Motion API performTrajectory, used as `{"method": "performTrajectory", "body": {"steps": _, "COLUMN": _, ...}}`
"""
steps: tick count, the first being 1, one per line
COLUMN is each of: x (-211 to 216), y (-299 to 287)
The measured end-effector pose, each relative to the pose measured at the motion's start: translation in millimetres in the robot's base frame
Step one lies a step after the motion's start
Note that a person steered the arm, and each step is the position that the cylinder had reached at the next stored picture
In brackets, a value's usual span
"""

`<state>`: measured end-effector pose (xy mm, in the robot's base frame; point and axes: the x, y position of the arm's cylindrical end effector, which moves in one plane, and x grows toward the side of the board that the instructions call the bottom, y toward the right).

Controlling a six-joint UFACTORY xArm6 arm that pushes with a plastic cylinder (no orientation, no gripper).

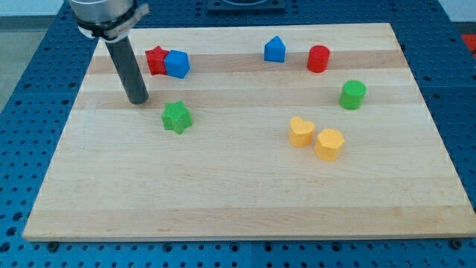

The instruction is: Push the red star along with blue cube towards the center

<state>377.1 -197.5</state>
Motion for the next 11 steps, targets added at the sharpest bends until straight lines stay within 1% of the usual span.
{"method": "performTrajectory", "body": {"steps": 2, "x": -61, "y": -27}}
{"method": "performTrajectory", "body": {"steps": 4, "x": -102, "y": -20}}
{"method": "performTrajectory", "body": {"steps": 5, "x": -113, "y": -20}}
{"method": "performTrajectory", "body": {"steps": 7, "x": -110, "y": -13}}
{"method": "performTrajectory", "body": {"steps": 9, "x": -85, "y": -10}}
{"method": "performTrajectory", "body": {"steps": 11, "x": -79, "y": 21}}
